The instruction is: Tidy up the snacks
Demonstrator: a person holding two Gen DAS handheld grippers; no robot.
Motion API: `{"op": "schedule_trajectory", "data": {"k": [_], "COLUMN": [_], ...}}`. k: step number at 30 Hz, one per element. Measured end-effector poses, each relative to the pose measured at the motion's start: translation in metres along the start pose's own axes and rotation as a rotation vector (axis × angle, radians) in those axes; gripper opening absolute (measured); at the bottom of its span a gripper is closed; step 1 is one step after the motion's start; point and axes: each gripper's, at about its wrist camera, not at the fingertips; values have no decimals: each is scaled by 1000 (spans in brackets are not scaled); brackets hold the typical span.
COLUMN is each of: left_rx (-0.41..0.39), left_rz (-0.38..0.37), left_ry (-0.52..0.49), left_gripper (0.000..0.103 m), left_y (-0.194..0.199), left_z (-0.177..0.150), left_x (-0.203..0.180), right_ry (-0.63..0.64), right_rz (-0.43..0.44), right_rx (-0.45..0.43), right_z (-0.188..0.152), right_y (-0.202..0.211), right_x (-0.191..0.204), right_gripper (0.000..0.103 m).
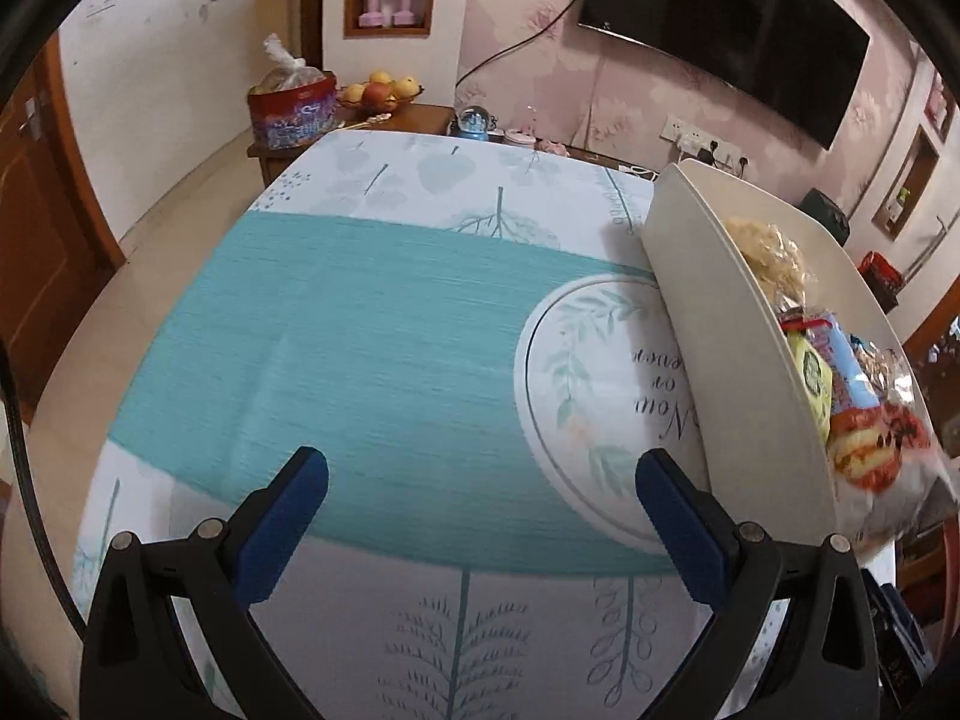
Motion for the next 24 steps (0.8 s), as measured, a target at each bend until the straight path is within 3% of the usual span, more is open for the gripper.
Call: {"op": "schedule_trajectory", "data": {"k": [4,7,13,24], "left_rx": [16,-24,-120,-223], "left_rz": [50,115,100,80], "left_ry": [-42,-119,-96,-108], "left_gripper": [102,102,102,102], "left_y": [23,52,110,182], "left_z": [-16,-28,-52,-88], "left_x": [-4,-14,-18,-26], "right_ry": [22,21,137,207], "right_rz": [-5,32,111,181], "right_rx": [-34,-44,-109,-202], "right_z": [-6,-6,-9,-23], "right_y": [10,25,63,142], "right_x": [2,5,27,37], "right_gripper": [89,89,89,89]}}
Point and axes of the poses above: each gripper's, at about its wrist camera, not at the fingertips, and y roughly against the way its jaws point, x to its left, z to its top, and after that the axes turned 1 degree about -y, right-handed
